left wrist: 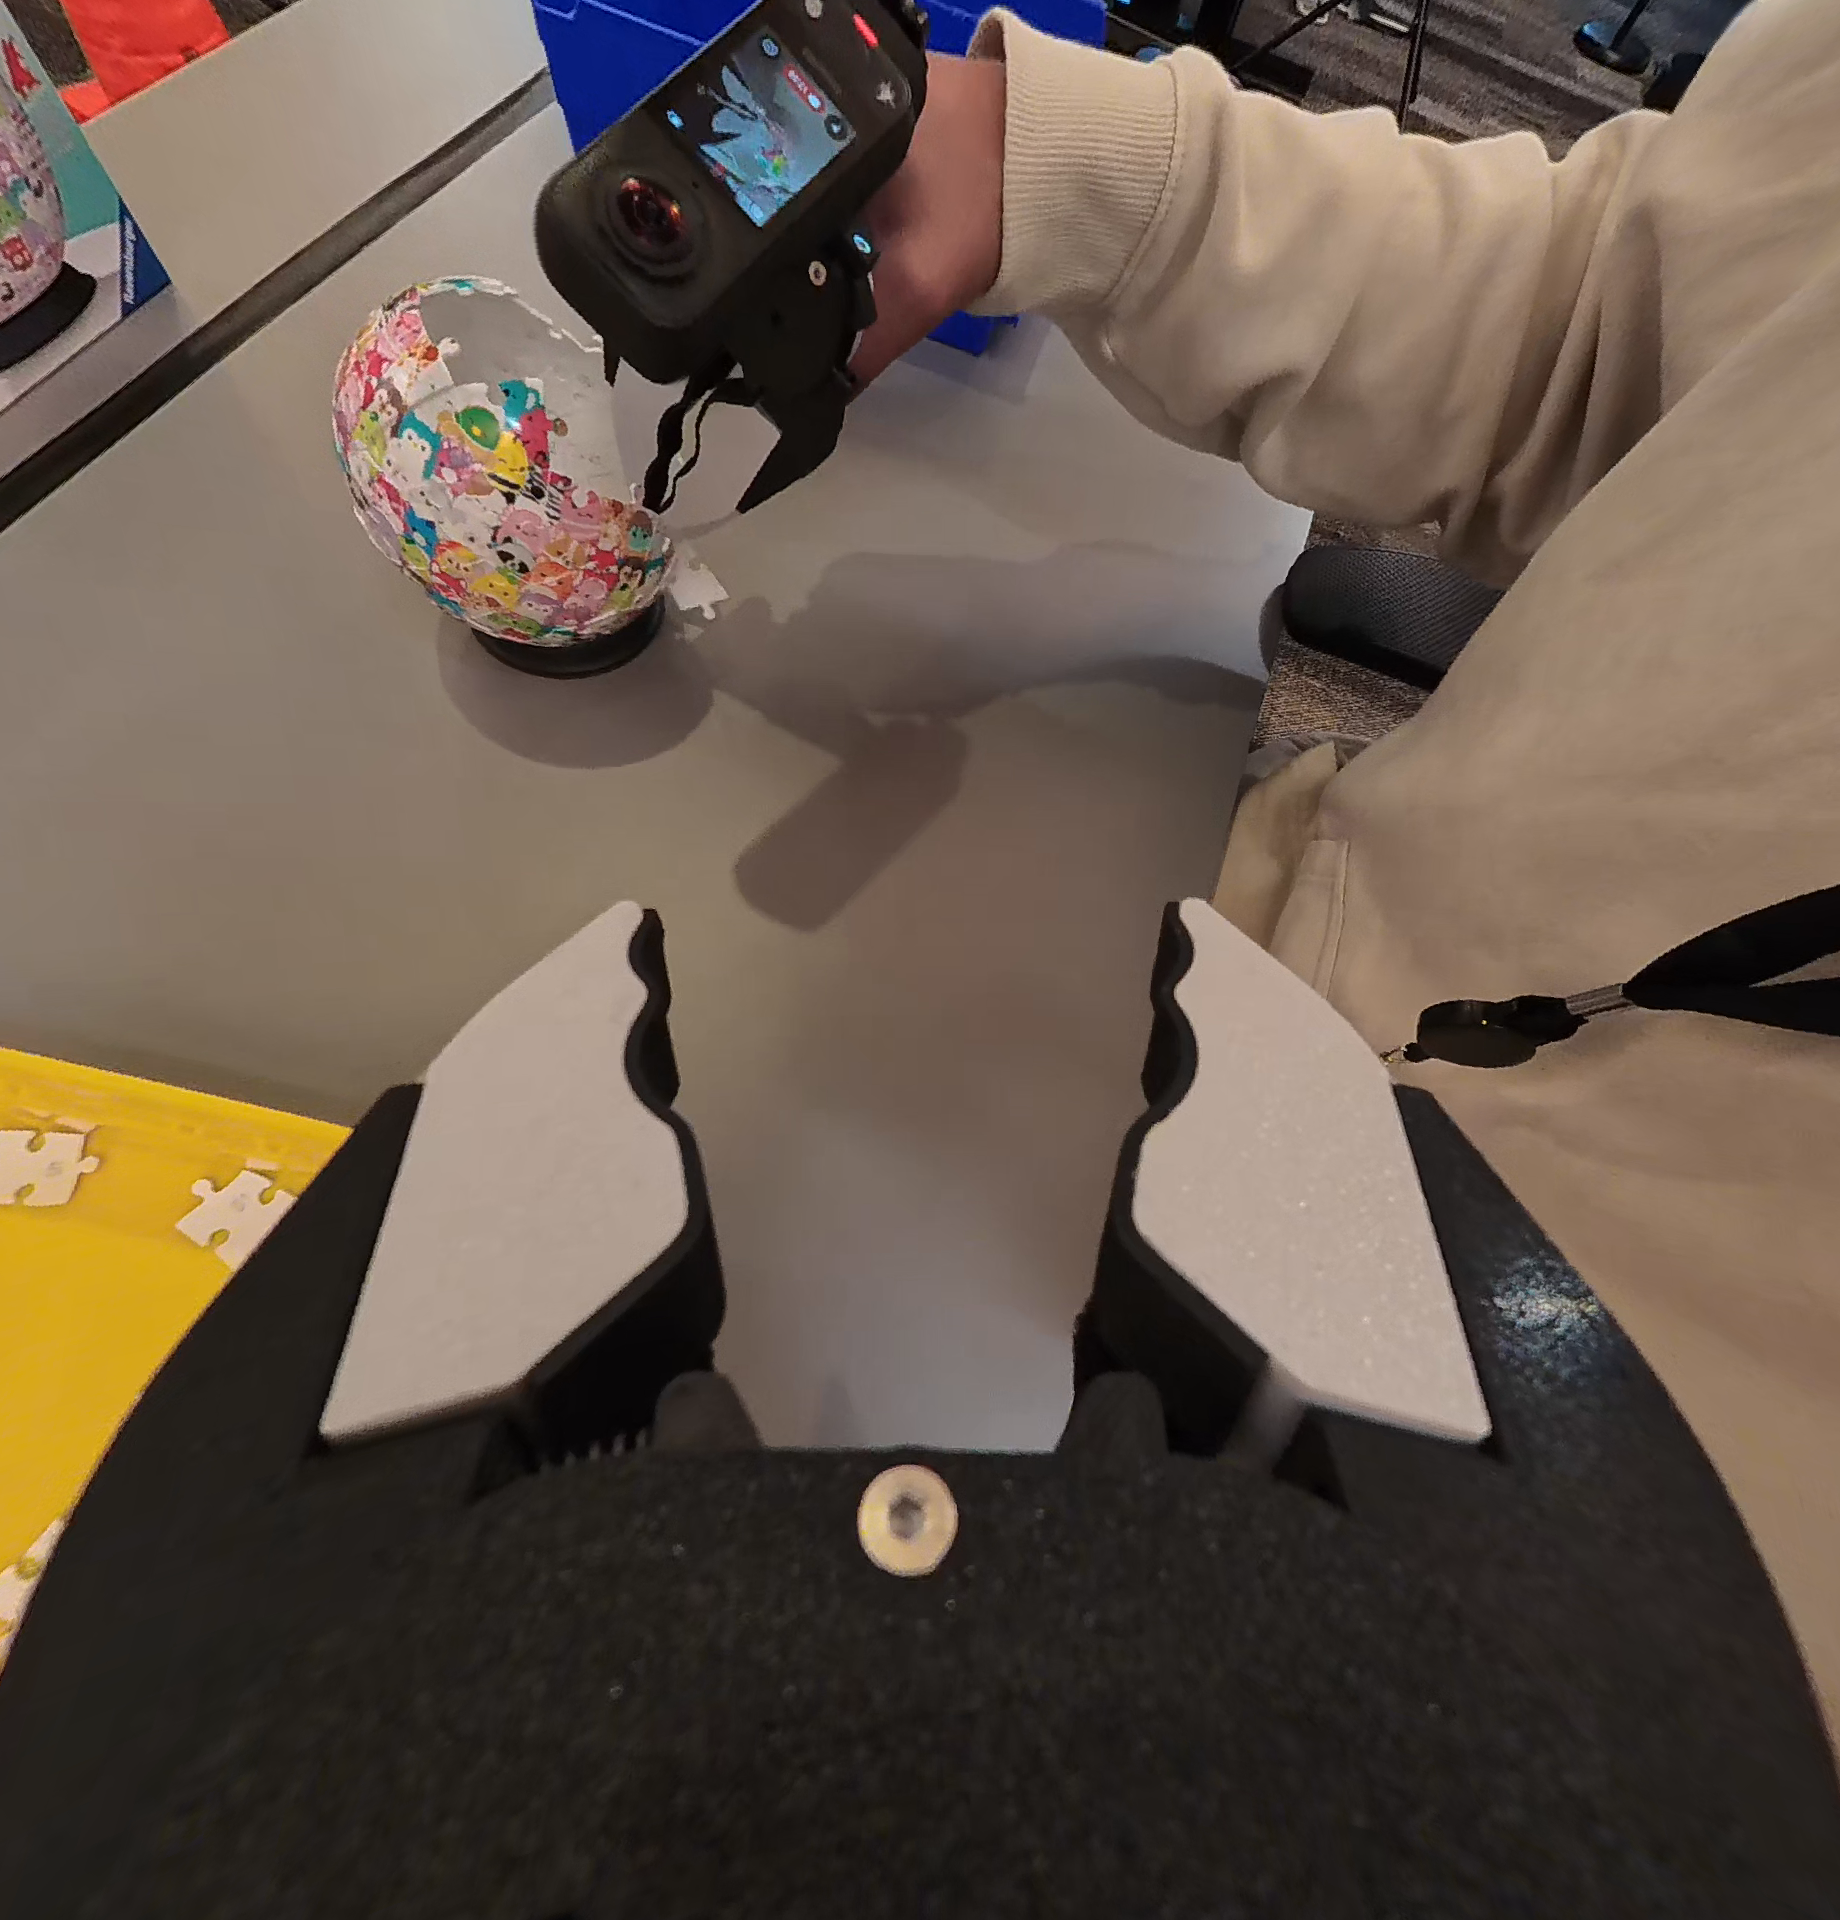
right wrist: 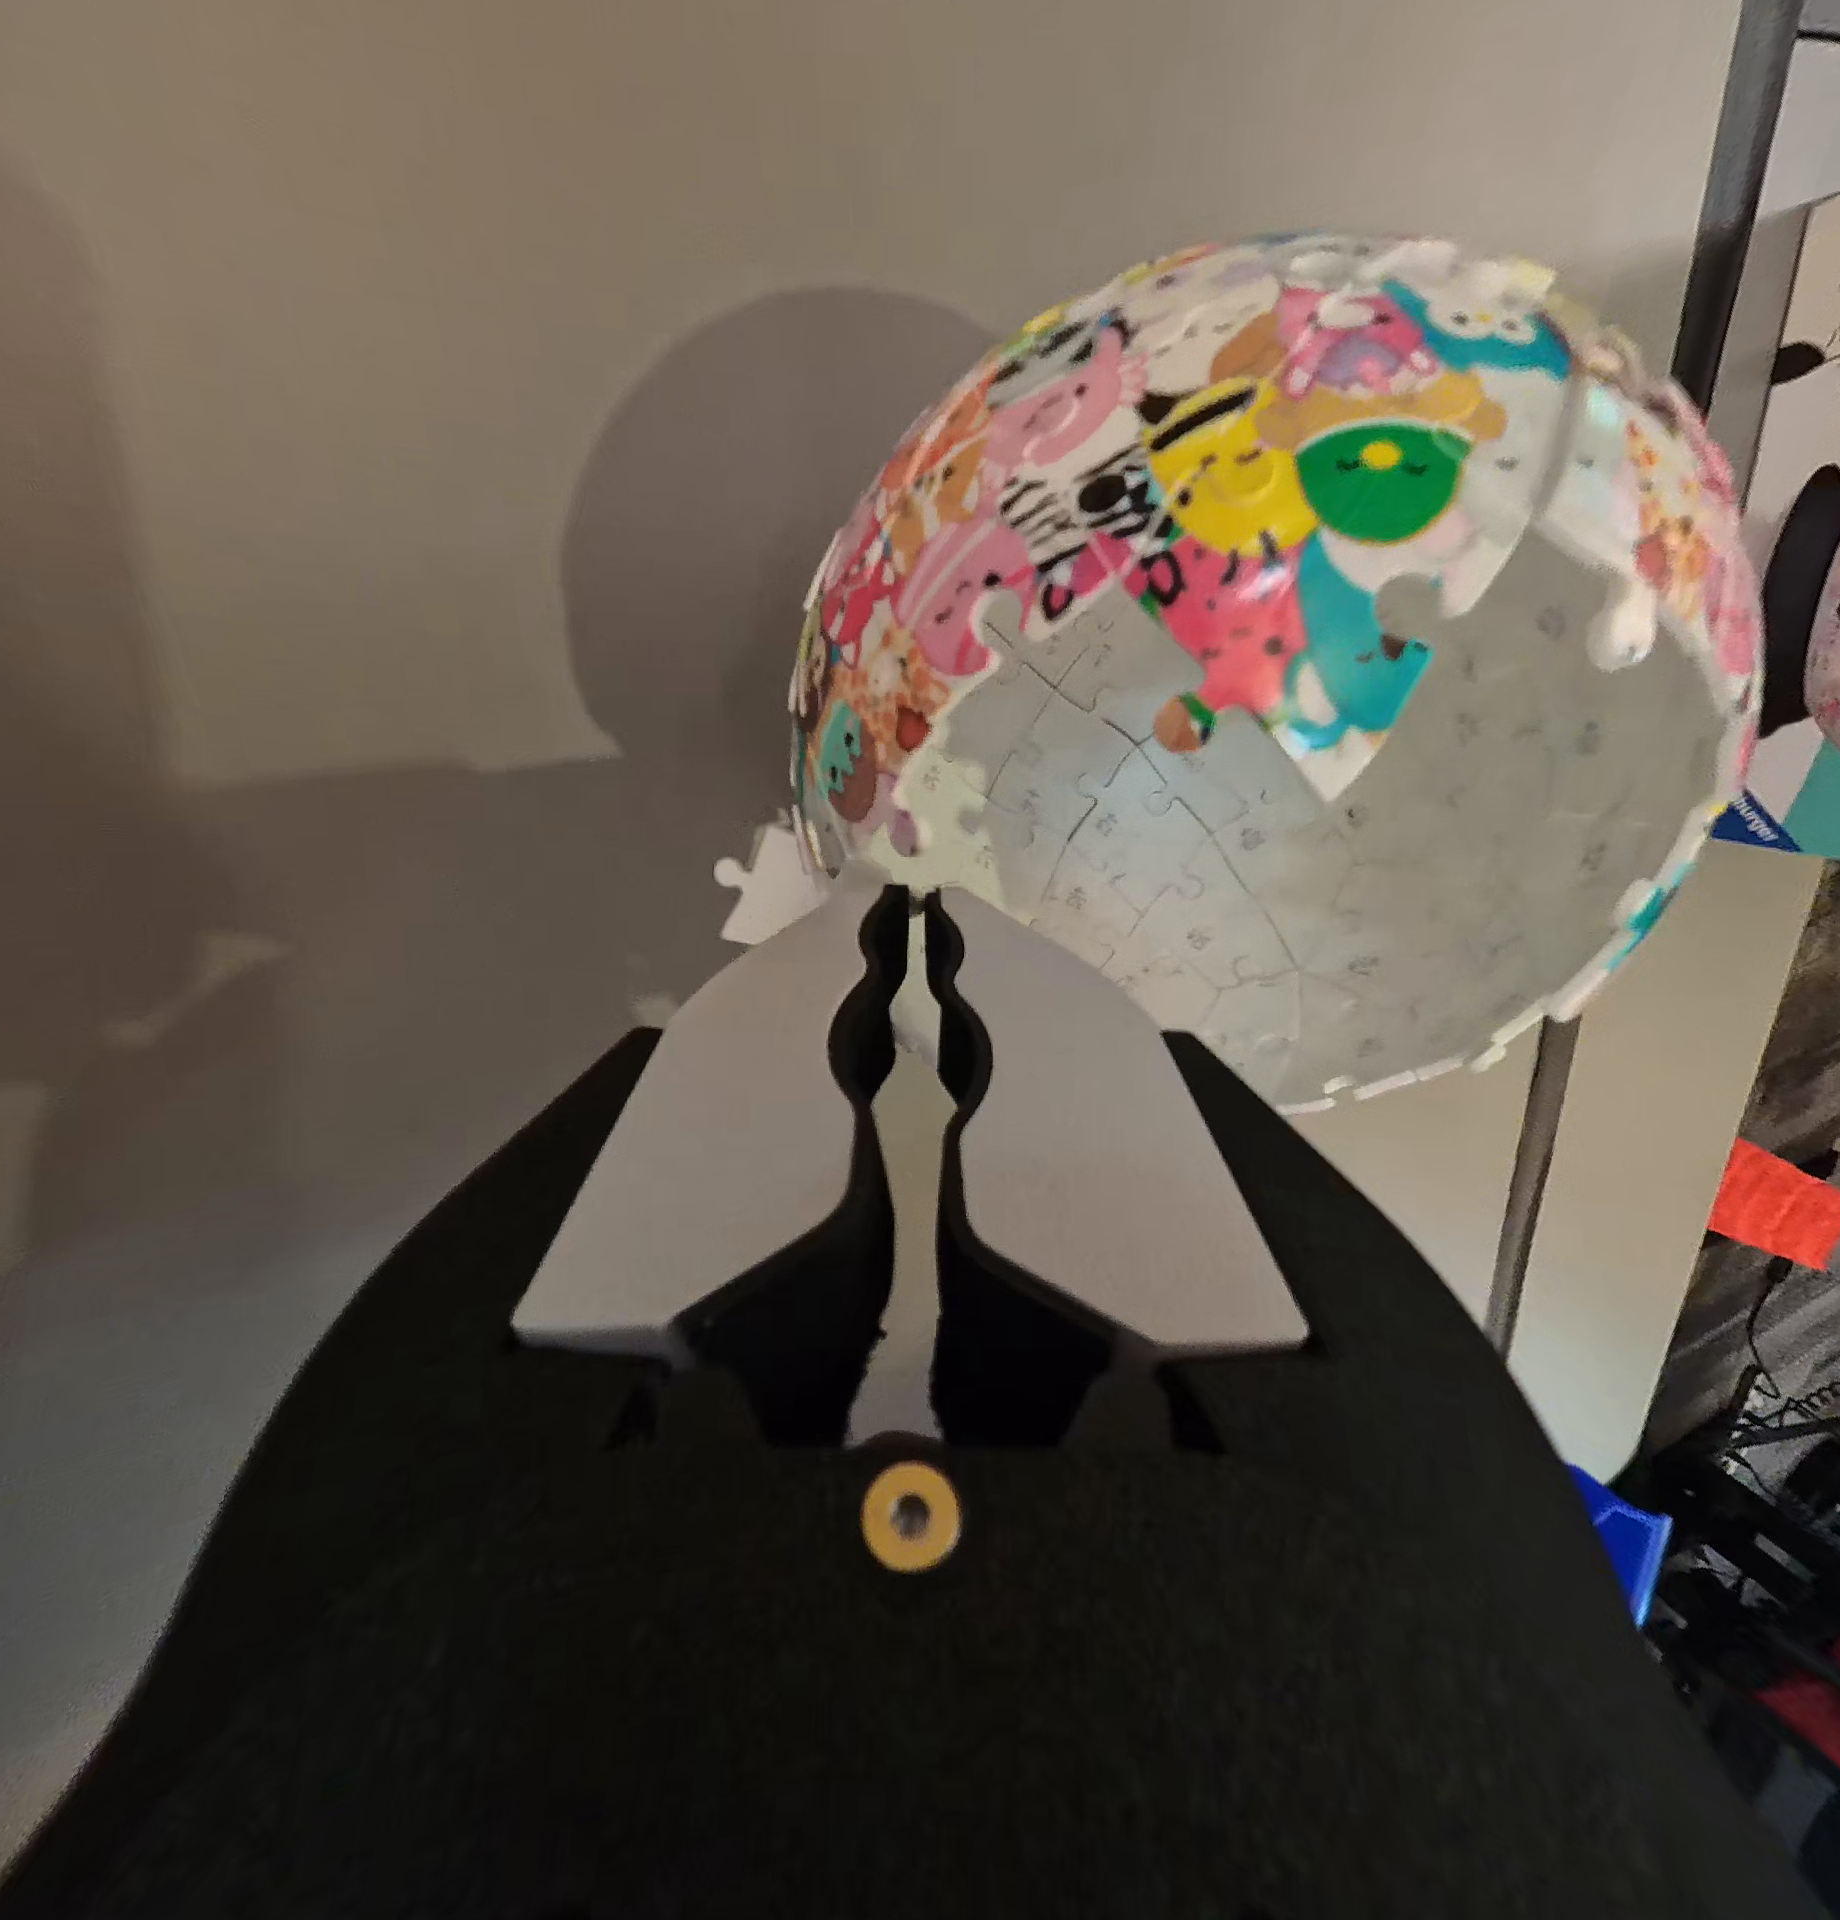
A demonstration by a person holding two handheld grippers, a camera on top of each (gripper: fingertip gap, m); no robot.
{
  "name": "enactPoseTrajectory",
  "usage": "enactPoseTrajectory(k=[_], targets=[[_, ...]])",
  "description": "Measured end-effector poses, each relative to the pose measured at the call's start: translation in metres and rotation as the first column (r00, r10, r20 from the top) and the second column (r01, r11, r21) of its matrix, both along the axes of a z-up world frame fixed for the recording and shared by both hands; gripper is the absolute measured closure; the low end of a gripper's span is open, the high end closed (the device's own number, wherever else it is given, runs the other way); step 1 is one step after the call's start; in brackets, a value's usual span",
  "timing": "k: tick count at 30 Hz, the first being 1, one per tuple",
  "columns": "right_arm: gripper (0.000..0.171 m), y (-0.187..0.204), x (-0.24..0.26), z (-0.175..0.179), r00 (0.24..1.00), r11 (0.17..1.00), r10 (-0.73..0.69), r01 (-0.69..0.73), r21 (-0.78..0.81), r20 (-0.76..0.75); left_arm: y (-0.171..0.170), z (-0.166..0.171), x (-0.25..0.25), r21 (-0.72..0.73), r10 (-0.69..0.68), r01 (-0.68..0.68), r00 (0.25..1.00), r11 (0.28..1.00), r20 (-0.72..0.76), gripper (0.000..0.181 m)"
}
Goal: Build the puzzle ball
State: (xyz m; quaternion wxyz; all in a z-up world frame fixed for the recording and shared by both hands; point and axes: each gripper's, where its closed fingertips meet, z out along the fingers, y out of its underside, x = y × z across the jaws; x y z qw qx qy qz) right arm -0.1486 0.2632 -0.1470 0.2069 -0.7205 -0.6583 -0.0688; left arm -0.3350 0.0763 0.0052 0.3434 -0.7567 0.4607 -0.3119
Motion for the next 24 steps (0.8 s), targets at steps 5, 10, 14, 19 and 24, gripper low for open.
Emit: enactPoseTrajectory(k=[5, 10, 14, 19, 24], targets=[[0.169, 0.000, 0.001, 0.004, 1.000, 1.000, -0.013, 0.013, 0.007, -0.008, 0.001, -0.002, 0.003, -0.003, -0.008, 0.008, 1.000, 1.000, -0.003, 0.093], [0.169, -0.001, 0.004, 0.008, 0.999, 0.999, -0.040, 0.041, 0.021, -0.010, 0.002, -0.001, 0.005, -0.002, -0.012, 0.012, 1.000, 1.000, 0.003, 0.093], [0.171, 0.001, 0.008, 0.011, 0.996, 0.996, -0.079, 0.080, 0.034, -0.034, 0.002, -0.001, 0.007, -0.005, -0.019, 0.019, 1.000, 1.000, 0.004, 0.093], [0.171, -0.008, 0.011, 0.012, 0.995, 0.997, -0.073, 0.075, 0.025, -0.065, 0.002, -0.003, 0.007, -0.007, -0.020, 0.020, 1.000, 1.000, 0.004, 0.093], [0.153, -0.022, 0.009, 0.021, 0.959, 0.990, -0.046, 0.081, 0.114, -0.280, 0.001, -0.003, 0.009, 0.001, -0.015, 0.015, 1.000, 1.000, 0.021, 0.095]])
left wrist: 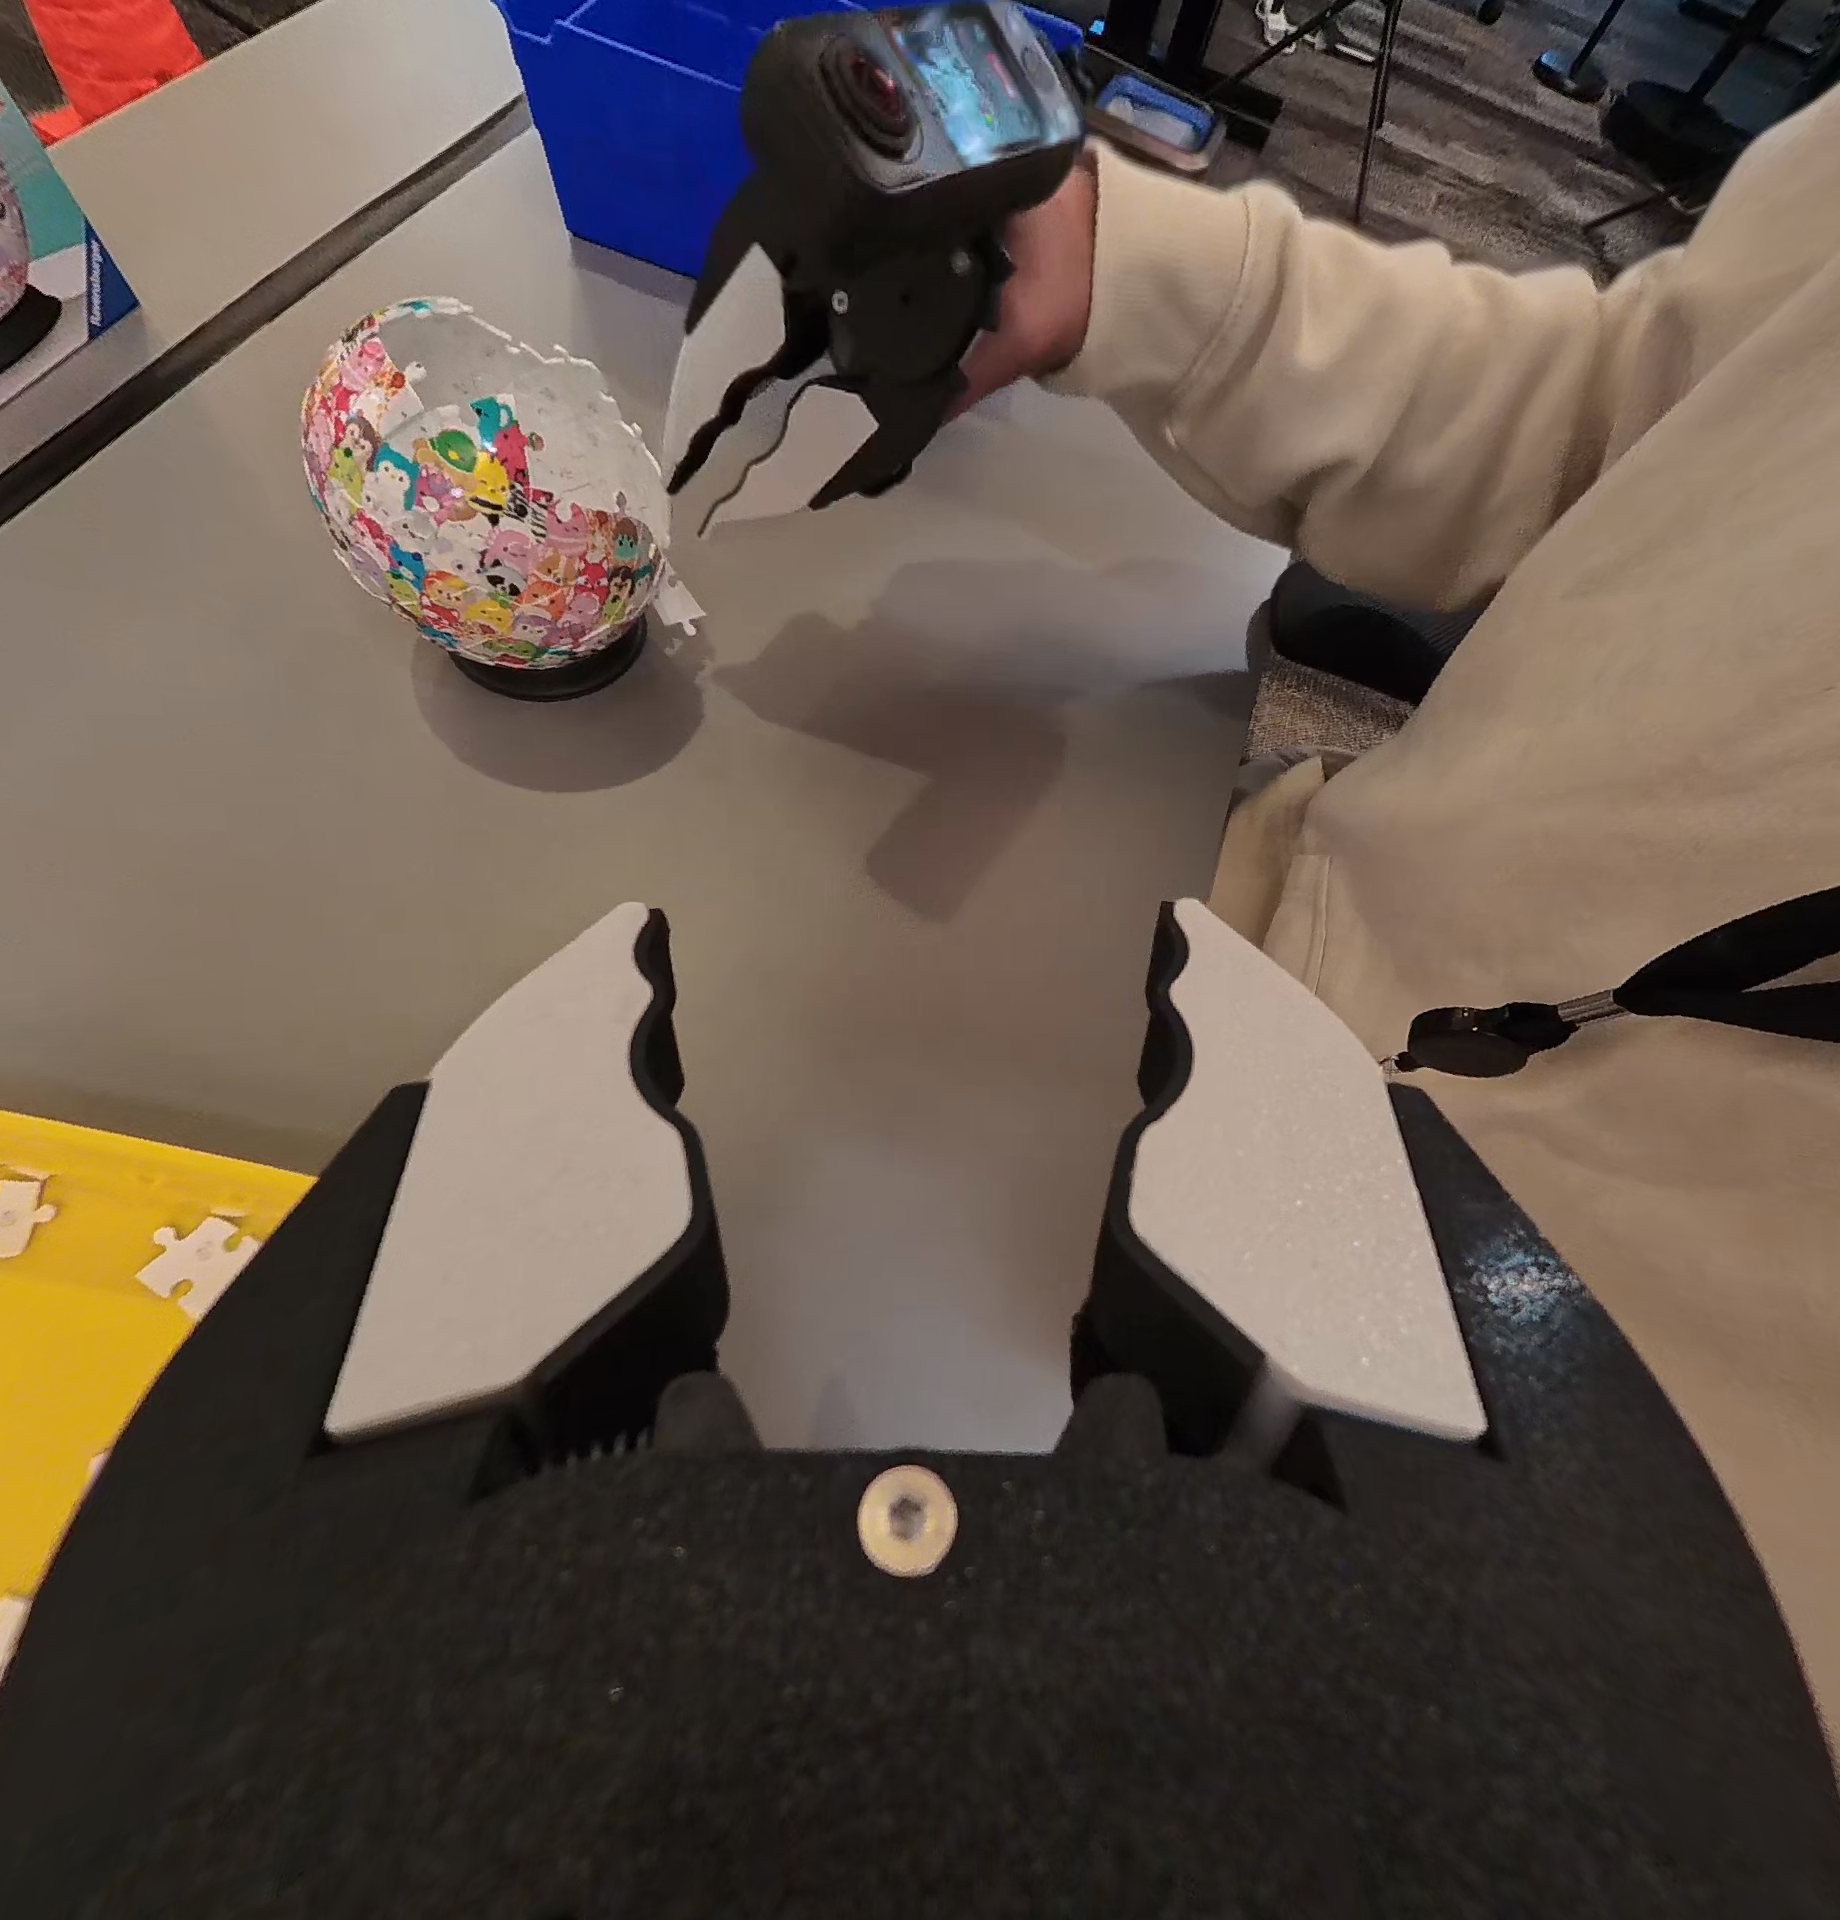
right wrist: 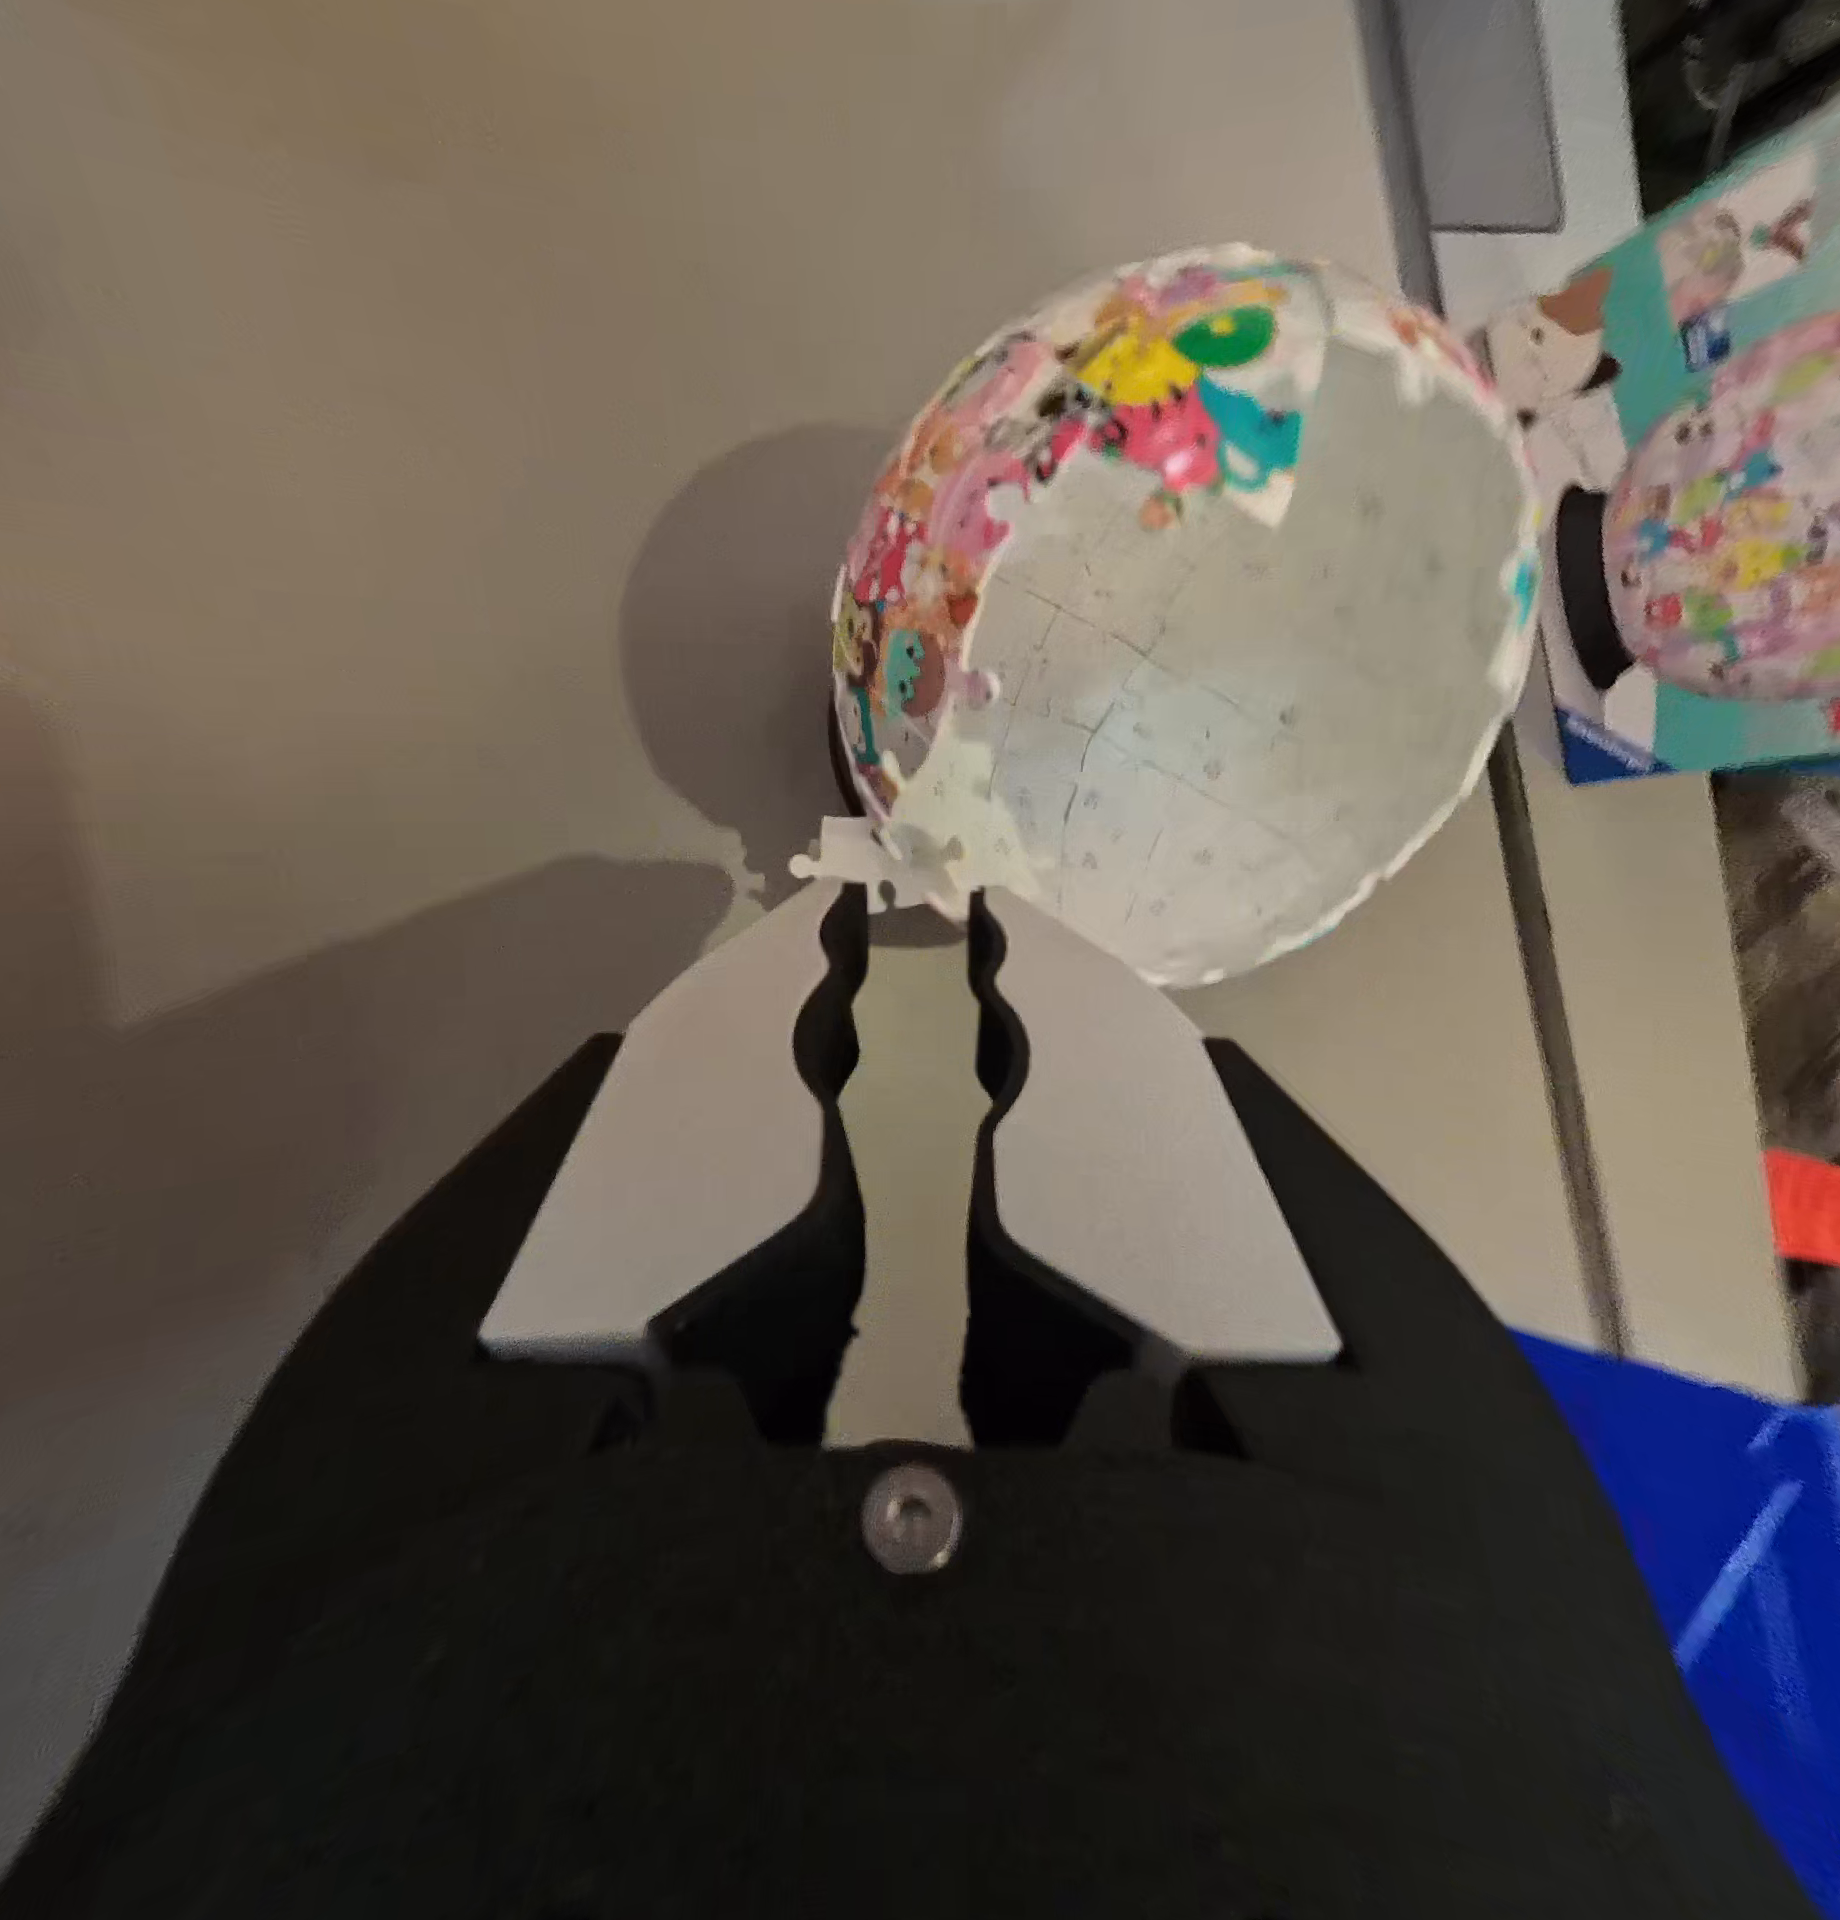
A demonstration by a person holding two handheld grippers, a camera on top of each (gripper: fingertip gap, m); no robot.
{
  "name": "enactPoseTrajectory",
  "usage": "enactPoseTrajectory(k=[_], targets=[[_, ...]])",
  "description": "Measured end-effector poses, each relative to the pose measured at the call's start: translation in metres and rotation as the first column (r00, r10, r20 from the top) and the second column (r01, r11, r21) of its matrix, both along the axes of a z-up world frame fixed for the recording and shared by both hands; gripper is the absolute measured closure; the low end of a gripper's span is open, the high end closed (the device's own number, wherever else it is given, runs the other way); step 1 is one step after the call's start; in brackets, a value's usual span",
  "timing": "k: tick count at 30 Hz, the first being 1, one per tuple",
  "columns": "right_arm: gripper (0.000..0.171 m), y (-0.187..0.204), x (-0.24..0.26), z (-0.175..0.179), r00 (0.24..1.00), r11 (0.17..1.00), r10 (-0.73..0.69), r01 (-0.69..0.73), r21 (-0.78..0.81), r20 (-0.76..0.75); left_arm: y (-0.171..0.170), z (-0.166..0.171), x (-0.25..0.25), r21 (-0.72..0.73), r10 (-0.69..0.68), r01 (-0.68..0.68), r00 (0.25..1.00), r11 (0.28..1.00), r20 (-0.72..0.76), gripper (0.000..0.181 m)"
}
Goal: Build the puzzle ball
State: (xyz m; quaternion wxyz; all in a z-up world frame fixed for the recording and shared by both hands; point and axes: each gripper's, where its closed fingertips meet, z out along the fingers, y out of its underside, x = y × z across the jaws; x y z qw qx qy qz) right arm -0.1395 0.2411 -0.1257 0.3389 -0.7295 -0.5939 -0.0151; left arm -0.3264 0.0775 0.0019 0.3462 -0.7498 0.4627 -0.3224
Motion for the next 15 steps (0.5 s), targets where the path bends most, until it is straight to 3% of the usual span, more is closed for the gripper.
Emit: enactPoseTrajectory(k=[3, 7, 8, 10, 15], targets=[[0.141, -0.011, 0.005, -0.018, 0.973, 0.978, -0.198, 0.188, -0.088, -0.118, 0.002, 0.000, 0.005, -0.001, 0.014, -0.014, 0.999, 1.000, 0.035, 0.097], [0.139, -0.019, -0.002, -0.033, 0.795, 0.862, -0.500, 0.421, -0.282, -0.343, 0.008, -0.002, 0.018, -0.003, 0.060, -0.060, 0.985, 0.998, 0.163, 0.097], [0.136, -0.022, -0.008, -0.036, 0.761, 0.843, -0.528, 0.415, -0.342, -0.376, 0.010, -0.006, 0.021, -0.007, 0.074, -0.074, 0.981, 0.997, 0.178, 0.097], [0.128, -0.016, -0.010, -0.042, 0.711, 0.810, -0.583, 0.465, -0.358, -0.394, 0.015, -0.014, 0.025, 0.004, 0.104, -0.107, 0.974, 0.994, 0.202, 0.097], [0.120, 0.000, -0.004, -0.056, 0.684, 0.753, -0.658, 0.593, -0.285, -0.314, 0.018, -0.028, 0.034, -0.008, 0.132, -0.133, 0.971, 0.991, 0.201, 0.097]])
